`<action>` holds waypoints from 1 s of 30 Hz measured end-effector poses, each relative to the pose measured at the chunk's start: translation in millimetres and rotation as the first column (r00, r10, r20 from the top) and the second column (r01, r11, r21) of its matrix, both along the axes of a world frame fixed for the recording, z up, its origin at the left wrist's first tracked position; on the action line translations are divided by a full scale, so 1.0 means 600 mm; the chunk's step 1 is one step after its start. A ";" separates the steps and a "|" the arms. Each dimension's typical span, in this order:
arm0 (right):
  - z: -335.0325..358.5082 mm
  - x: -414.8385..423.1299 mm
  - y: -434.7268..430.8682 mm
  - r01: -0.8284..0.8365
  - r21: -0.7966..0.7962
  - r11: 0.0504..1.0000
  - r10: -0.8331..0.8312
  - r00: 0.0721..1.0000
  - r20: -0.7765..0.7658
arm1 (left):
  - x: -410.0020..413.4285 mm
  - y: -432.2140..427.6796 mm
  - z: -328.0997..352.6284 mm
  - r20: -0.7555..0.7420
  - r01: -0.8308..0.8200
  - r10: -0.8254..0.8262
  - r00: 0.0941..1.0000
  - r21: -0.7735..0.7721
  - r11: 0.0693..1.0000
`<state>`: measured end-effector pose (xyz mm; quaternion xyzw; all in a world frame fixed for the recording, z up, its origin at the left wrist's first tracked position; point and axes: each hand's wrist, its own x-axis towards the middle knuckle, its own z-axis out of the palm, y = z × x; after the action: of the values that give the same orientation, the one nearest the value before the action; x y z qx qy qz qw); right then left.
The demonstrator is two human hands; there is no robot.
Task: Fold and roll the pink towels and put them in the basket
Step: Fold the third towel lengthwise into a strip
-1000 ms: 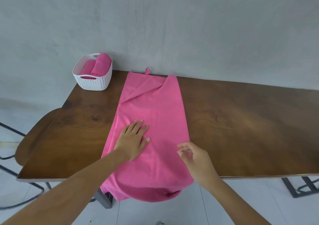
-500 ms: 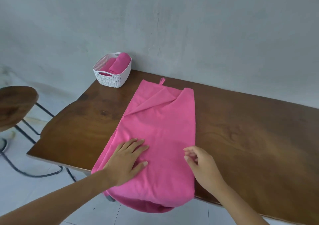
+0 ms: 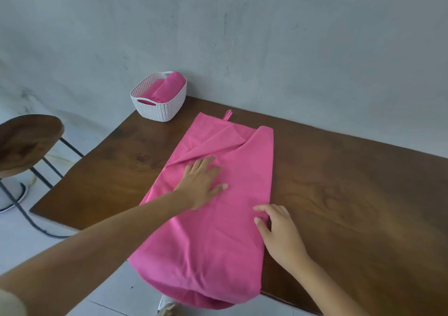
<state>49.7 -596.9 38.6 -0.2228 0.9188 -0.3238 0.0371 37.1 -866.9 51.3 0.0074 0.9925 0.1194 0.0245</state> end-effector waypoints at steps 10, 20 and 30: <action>0.001 -0.041 -0.018 0.125 0.035 0.992 -0.126 0.992 0.032 | -0.186 0.000 -0.003 0.090 0.102 -0.094 0.992 -0.099 0.990; 0.008 -0.127 -0.073 0.229 0.134 0.964 -0.224 0.973 -0.056 | -0.234 -0.060 0.012 -0.219 0.183 -0.129 0.967 0.246 0.952; 0.060 -0.292 -0.174 0.228 0.258 0.939 -0.217 0.973 -0.071 | -0.203 -0.135 0.041 -0.146 0.104 0.005 0.989 0.727 0.678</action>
<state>-125.7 -701.2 74.4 -0.1171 0.9736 -0.1954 0.0104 -84.7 -947.6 75.9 0.0515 0.8604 0.5051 -0.0448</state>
